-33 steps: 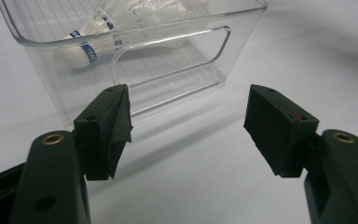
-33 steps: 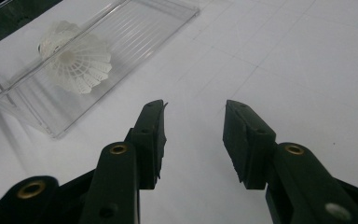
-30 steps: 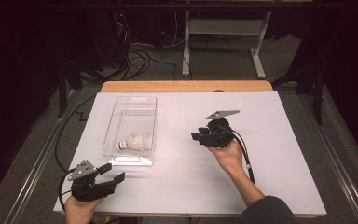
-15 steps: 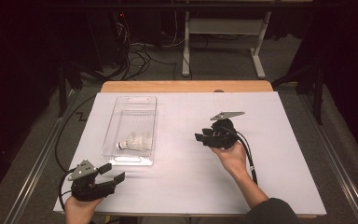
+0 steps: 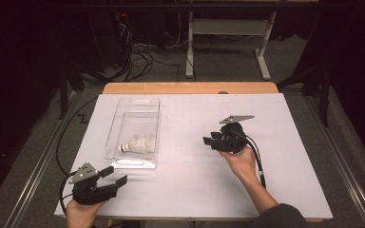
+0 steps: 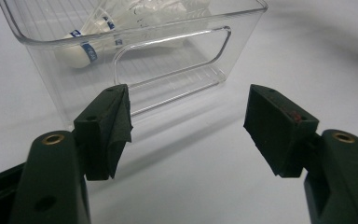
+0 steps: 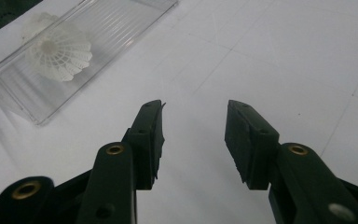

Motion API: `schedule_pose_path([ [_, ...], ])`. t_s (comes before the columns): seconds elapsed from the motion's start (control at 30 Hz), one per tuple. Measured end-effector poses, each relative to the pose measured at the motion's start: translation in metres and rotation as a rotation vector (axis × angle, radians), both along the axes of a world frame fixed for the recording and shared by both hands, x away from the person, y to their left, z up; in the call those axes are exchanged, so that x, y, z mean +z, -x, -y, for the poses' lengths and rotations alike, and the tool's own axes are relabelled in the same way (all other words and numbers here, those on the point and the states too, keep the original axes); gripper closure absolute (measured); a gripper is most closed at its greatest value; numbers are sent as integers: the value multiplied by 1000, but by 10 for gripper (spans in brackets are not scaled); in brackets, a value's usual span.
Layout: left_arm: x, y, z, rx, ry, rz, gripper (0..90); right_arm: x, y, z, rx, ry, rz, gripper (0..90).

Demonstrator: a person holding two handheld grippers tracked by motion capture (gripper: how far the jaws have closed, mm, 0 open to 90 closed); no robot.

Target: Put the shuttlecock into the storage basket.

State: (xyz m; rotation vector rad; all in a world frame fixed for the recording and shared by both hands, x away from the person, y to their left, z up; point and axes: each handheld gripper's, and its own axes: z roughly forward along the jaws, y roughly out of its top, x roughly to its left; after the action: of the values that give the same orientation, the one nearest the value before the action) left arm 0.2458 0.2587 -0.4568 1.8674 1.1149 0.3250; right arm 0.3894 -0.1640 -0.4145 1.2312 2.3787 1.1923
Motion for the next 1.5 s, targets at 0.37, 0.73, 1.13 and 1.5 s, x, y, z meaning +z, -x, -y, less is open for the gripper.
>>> schedule_pose_path([
  [0.37,0,0,0,0,0,0,325,-2,3,11,-18,1,5,567],
  [0.73,0,0,0,0,-1,-2,325,-4,7,23,-39,6,9,562],
  [1.13,0,0,1,0,0,-2,325,-7,11,35,-79,13,12,522],
  [1.5,0,0,0,0,0,-3,325,-8,15,44,-102,9,10,504],
])
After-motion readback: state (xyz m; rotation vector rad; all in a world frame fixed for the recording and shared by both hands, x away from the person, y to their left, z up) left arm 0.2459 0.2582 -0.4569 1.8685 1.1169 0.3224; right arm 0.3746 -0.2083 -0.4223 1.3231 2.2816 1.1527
